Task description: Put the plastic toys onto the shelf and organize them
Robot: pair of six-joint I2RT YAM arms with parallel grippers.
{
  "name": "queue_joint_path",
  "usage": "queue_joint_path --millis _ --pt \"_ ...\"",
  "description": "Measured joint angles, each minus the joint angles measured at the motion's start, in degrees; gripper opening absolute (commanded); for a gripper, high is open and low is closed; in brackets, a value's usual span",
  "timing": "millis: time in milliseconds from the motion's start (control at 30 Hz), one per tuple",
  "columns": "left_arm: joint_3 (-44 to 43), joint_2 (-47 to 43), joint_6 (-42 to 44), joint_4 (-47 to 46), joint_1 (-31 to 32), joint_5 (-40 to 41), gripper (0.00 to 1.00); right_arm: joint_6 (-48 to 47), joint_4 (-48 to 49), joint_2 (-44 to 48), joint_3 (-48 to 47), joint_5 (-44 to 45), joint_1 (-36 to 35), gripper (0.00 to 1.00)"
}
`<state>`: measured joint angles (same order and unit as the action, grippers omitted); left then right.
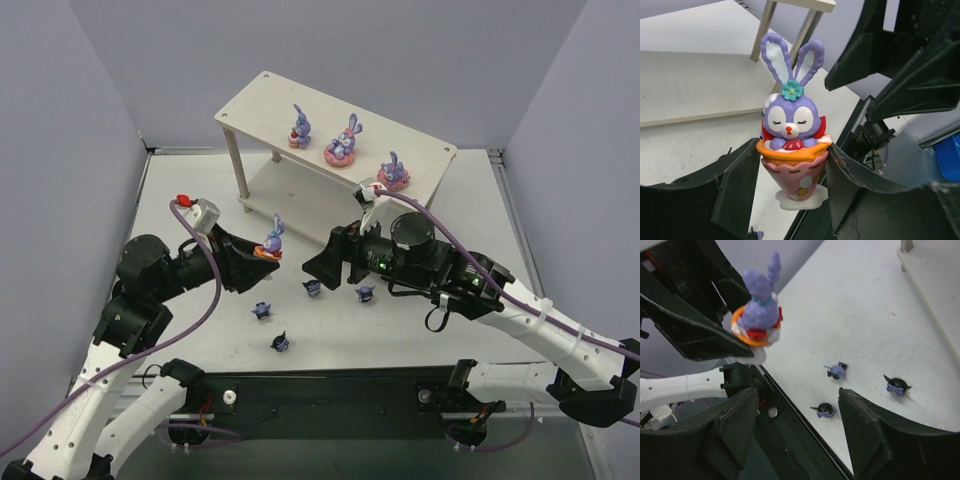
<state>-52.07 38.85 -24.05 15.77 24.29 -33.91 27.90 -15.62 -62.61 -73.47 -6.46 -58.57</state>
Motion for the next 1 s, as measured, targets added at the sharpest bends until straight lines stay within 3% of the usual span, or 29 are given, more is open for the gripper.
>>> queue_joint_path --millis 300,633,733,867,900,933,1000 --pt "-1.7 -0.1 0.6 1.7 0.0 -5.8 0.0 -0.5 9.4 -6.6 -3.8 2.5 -2.0 0.6" --pt "-1.3 -0.2 0.3 2.0 0.0 -5.9 0.0 -1.9 14.4 -11.5 -6.1 2.8 -4.9 0.52" --pt "-1.3 -0.2 0.3 2.1 0.0 -5.9 0.0 -2.6 14.8 -12.6 -7.1 3.0 -5.0 0.43" --pt "-1.3 0.0 0.5 2.1 0.0 -5.9 0.01 -2.8 15.0 -13.3 -7.5 3.3 -5.1 0.17" --pt "-1.3 0.2 0.6 2.1 0.0 -6.0 0.05 -2.7 14.9 -13.5 -7.7 3.5 -5.2 0.13" --pt "-1.3 0.3 0.7 2.1 0.0 -6.1 0.14 -2.8 14.9 -13.7 -8.0 3.8 -5.2 0.04" --pt "-1.3 0.7 0.7 2.1 0.0 -6.1 0.23 -3.1 14.8 -14.1 -8.7 4.6 -5.2 0.0"
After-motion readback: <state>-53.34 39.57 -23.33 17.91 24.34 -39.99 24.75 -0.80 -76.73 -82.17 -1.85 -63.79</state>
